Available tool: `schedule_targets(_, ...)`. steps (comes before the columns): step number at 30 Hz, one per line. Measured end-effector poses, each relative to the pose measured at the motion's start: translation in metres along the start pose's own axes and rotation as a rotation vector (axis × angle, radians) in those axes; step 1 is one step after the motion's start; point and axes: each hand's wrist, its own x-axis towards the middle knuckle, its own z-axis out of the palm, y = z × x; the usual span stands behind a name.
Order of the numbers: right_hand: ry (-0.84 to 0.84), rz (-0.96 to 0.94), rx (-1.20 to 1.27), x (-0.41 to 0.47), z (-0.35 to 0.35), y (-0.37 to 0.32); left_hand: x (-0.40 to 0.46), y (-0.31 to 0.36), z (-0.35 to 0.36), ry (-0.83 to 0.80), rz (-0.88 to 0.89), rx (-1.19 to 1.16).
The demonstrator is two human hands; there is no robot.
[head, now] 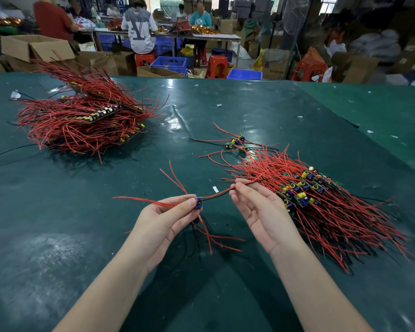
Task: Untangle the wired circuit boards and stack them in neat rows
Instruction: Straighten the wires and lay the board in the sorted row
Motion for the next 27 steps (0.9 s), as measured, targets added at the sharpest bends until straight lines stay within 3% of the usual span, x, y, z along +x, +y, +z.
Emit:
schedule_targets(16,0.147,-0.056,0.077,0.007,-0.011,-0.013,0.004,0.004,-0.009,0.032,0.141,0.066)
schedule_targets(21,0.121,0.094,0.165,0.006,-0.011,-0.019,0.005,0.005,-0.011,0.051,0.153,0.076)
schedule_targets(27,-0.014,0.268,0.509,0.001,-0.007,-0.023,0.004,0.001,-0.008,0.017,0.108,0.102)
